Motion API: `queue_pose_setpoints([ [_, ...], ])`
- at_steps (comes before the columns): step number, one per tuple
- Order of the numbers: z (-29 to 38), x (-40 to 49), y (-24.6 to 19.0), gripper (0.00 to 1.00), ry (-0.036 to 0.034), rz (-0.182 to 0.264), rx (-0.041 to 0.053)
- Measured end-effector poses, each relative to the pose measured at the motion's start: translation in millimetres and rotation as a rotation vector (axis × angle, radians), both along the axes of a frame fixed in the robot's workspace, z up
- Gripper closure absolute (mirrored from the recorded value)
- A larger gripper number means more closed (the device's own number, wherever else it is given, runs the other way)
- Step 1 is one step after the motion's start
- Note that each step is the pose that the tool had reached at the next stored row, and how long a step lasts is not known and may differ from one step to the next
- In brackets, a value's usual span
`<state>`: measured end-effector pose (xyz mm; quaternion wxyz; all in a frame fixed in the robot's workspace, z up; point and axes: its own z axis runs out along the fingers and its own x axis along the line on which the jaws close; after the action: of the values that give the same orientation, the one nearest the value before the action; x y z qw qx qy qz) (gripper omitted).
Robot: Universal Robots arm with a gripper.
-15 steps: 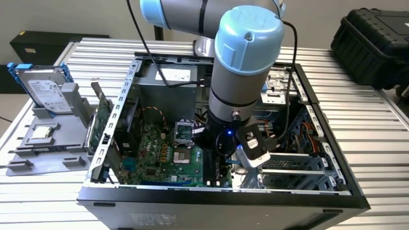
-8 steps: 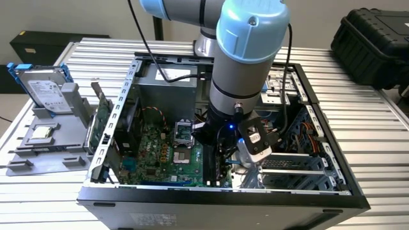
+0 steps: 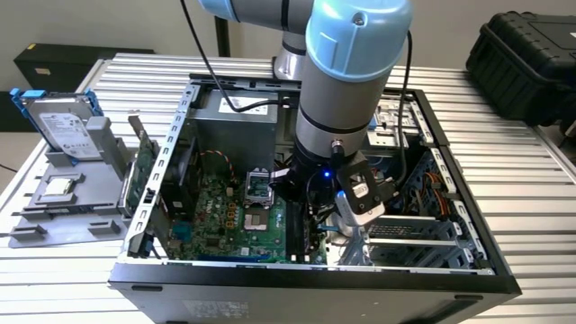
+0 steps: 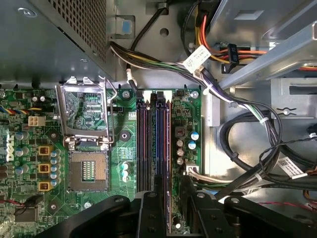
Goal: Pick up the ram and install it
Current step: 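Press down the ram until it locks into place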
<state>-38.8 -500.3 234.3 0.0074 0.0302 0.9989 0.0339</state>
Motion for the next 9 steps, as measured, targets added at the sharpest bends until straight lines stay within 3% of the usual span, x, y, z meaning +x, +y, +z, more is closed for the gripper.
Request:
queue_pose_setpoints([
  [5,0.1,0.0,0.0,0.0,0.0,0.0,0.0005],
  [6,0.1,0.0,0.0,1.0,0.0001,0.0,0.0007],
  [9,0.0,0.0,0.0,1.0,0.0,0.0,0.0011],
])
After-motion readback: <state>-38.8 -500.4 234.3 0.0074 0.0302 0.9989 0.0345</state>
